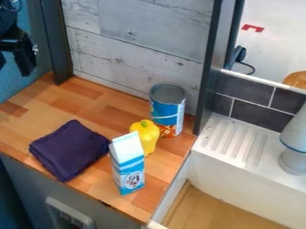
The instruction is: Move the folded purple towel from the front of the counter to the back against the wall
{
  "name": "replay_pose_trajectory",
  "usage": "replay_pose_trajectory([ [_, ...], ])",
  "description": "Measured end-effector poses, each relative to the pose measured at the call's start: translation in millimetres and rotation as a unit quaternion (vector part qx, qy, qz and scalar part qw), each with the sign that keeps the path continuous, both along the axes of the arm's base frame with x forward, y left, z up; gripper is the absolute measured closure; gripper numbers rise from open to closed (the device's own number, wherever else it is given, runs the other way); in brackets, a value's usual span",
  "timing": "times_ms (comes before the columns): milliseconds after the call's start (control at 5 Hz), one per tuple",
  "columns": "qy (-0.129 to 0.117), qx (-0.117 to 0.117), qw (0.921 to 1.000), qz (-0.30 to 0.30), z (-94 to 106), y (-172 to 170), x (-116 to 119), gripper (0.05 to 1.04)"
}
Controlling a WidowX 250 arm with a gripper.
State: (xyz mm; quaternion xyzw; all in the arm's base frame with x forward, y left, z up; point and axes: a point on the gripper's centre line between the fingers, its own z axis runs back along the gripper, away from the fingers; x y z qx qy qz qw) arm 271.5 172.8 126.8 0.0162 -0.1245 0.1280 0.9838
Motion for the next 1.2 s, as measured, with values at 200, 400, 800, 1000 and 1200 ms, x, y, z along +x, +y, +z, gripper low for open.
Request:
replay_pose_trajectory([
  [200, 0.013, -0.008, 0.9999, -0.001, -10.1, -2, -3, 0.083],
  [400, 0.020, -0.014, 0.9996, -0.017, -25.8, -27, -20, 0.083],
  [800, -0.012, -0.008, 0.9996, -0.024, -27.0, -65, -44, 0.083],
  [1000, -0.007, -0.008, 0.9989, -0.045, -53.3, -75, -45, 0.083],
  [1200, -0.001, 0.000, 0.9984, -0.056, -84.7, -75, -41, 0.083],
])
